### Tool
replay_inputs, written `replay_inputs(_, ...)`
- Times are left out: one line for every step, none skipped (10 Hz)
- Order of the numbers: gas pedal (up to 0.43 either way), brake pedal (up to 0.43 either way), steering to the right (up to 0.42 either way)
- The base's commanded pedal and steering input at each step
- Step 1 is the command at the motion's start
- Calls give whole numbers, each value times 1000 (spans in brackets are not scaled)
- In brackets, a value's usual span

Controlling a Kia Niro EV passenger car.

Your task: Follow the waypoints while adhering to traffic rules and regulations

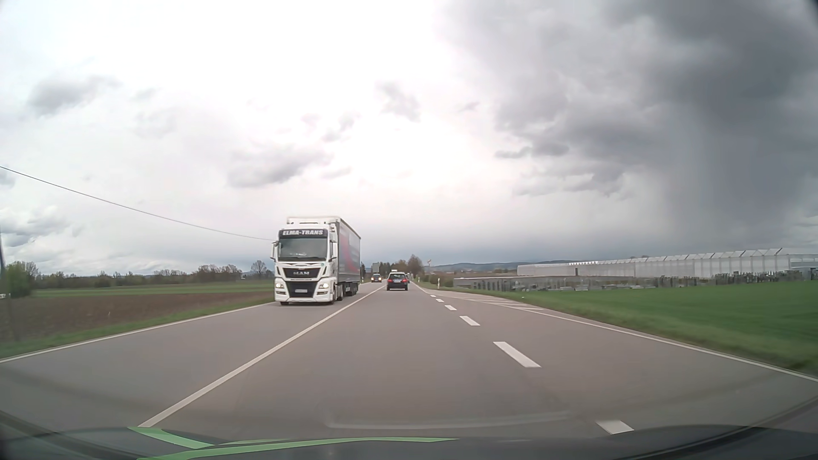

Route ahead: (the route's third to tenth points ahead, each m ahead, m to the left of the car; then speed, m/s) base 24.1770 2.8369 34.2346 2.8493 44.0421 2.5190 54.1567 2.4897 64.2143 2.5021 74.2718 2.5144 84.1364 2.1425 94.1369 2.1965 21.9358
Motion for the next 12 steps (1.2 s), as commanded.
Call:
replay_inputs(169, 0, -3)
replay_inputs(169, 0, -3)
replay_inputs(169, 0, -3)
replay_inputs(169, 0, -3)
replay_inputs(169, 0, -2)
replay_inputs(169, 0, -3)
replay_inputs(169, 0, -2)
replay_inputs(169, 0, -2)
replay_inputs(169, 0, -2)
replay_inputs(169, 0, -2)
replay_inputs(169, 0, -2)
replay_inputs(169, 0, -2)
